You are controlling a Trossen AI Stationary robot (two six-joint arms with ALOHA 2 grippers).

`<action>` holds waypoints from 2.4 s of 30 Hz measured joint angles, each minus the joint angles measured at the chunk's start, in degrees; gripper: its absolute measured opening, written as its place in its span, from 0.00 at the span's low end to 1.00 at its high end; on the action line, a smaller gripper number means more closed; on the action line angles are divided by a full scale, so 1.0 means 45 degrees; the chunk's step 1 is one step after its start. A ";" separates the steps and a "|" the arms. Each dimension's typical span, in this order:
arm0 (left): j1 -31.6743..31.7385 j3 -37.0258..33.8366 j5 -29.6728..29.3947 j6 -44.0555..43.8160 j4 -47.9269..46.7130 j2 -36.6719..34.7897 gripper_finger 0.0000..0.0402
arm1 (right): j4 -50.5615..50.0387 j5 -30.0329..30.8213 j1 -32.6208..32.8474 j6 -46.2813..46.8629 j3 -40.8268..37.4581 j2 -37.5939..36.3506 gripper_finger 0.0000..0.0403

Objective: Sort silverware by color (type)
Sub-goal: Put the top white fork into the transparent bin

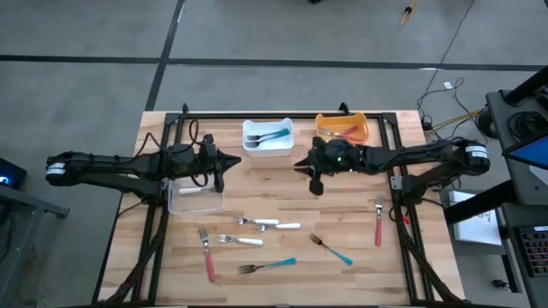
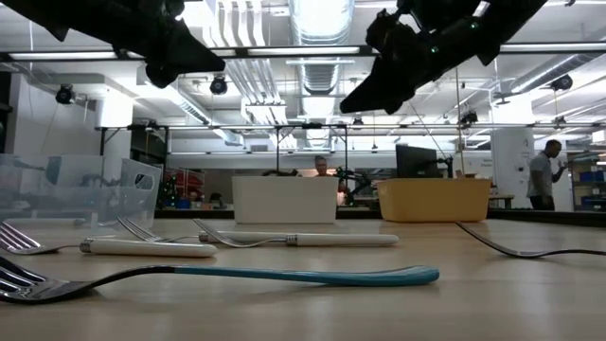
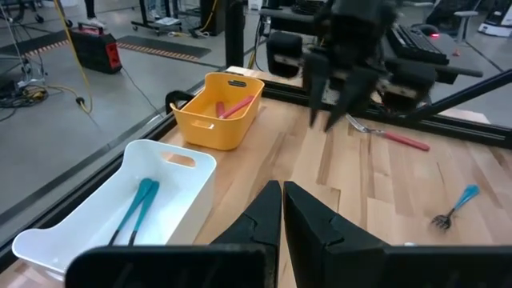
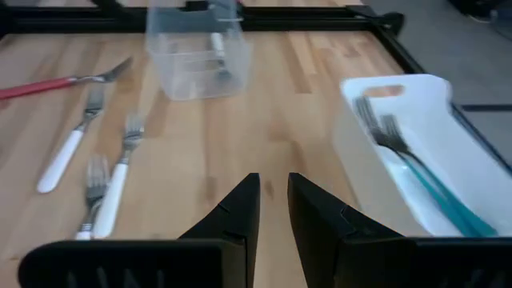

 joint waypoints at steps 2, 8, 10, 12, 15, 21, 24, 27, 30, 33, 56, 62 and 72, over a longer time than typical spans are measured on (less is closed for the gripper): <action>0.0000 0.0000 -0.0005 0.0000 0.0020 0.0000 0.00 | 0.0230 -0.0004 0.0279 -0.0027 0.0143 0.0346 0.15; 0.0000 0.0000 0.0000 0.0000 0.0044 0.0000 0.00 | 0.0294 -0.0002 0.0824 -0.0342 0.1118 0.1427 0.15; 0.0000 0.0000 -0.0005 0.0000 0.0048 0.0000 0.00 | 0.0284 -0.0005 0.0930 -0.0355 0.1546 0.1825 0.15; 0.0000 0.0000 -0.0005 -0.0002 0.0052 0.0000 0.00 | 0.0284 -0.0004 0.1038 -0.0455 0.2003 0.2248 0.15; 0.0000 0.0000 0.0000 -0.0147 0.0049 0.0000 0.00 | 0.0240 -0.0042 0.1251 -0.0542 0.2608 0.2898 0.15; -0.0053 -0.0002 -0.0005 -0.1294 0.0049 0.0005 0.00 | 0.0182 -0.0112 0.1960 -0.0538 0.3520 0.4257 0.15; -0.0350 -0.0009 -0.0005 -0.1847 0.0054 0.0005 0.00 | 0.0088 -0.0112 0.2441 -0.0532 0.3941 0.4951 0.15; -0.0903 -0.0019 -0.0005 -0.2127 0.0280 0.0165 0.00 | 0.0107 -0.0104 0.3009 -0.0459 0.4332 0.5521 0.15; -0.1608 -0.0024 -0.0010 -0.2142 0.1137 0.0640 0.00 | -0.0064 0.0015 0.3611 -0.0247 0.4661 0.5980 0.15; -0.2289 -0.0024 -0.0015 -0.2103 0.2250 0.1357 0.00 | -0.0264 0.0371 0.4155 -0.0124 0.4853 0.6320 0.15; -0.4269 0.0010 -0.0005 -0.1896 0.5455 0.4829 0.00 | -0.0428 0.1119 0.5840 0.2486 0.4893 0.6603 0.15; -0.4265 0.0022 -0.0005 -0.1292 0.5493 0.4702 0.00 | -0.0418 0.1809 0.5866 0.2484 0.4888 0.6605 0.15; -0.4265 0.0029 -0.0028 -0.0179 0.5576 0.4658 0.00 | 0.0857 0.4002 0.5707 0.1305 0.4840 0.7775 0.15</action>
